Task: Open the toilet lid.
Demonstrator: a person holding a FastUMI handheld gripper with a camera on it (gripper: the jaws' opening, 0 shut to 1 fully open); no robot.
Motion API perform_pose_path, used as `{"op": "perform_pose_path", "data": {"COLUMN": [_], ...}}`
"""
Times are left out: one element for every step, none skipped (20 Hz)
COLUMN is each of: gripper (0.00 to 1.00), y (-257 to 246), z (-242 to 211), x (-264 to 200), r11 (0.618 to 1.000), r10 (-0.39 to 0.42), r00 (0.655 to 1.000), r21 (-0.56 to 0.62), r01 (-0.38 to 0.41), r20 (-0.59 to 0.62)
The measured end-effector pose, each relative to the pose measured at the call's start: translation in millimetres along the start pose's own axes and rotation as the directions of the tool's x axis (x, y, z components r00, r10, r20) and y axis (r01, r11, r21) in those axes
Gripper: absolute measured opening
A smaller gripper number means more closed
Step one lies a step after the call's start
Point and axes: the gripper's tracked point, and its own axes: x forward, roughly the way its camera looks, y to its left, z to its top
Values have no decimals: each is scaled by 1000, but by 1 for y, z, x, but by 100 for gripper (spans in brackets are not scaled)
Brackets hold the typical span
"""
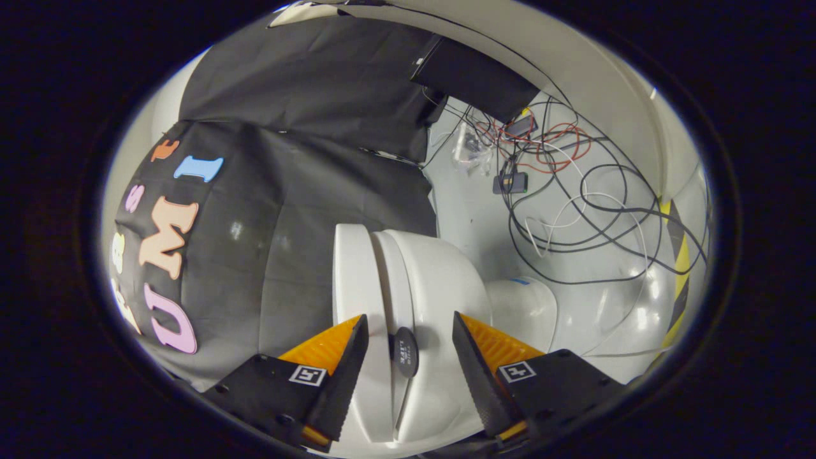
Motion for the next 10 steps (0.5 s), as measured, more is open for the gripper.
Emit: {"op": "perform_pose_path", "data": {"gripper": [79,75,71,67,62,58,54,50,46,42], "y": [1,2,2,3,4,5,7,9,4,6], "z": [0,-2,-1,-2,-2,0,2,-1,2,-7], "x": [0,-1,-1,-2,-2,-3,0,-5,-1,1], "r11": [1000,1000,1000,1000,1000,1000,1000,1000,1000,1000], "r10": [-1,-1,-4,-3,-1,1,7,16,-5,-6], "r00": [1000,1000,1000,1000,1000,1000,1000,1000,1000,1000], "r21": [-4,-11,-15,-17,-15,-7,12,24,7,-4], "r01": [1,1,4,3,1,-1,-7,-16,6,6], "r20": [1,0,-2,-3,-4,-3,6,-6,-12,-28]}}
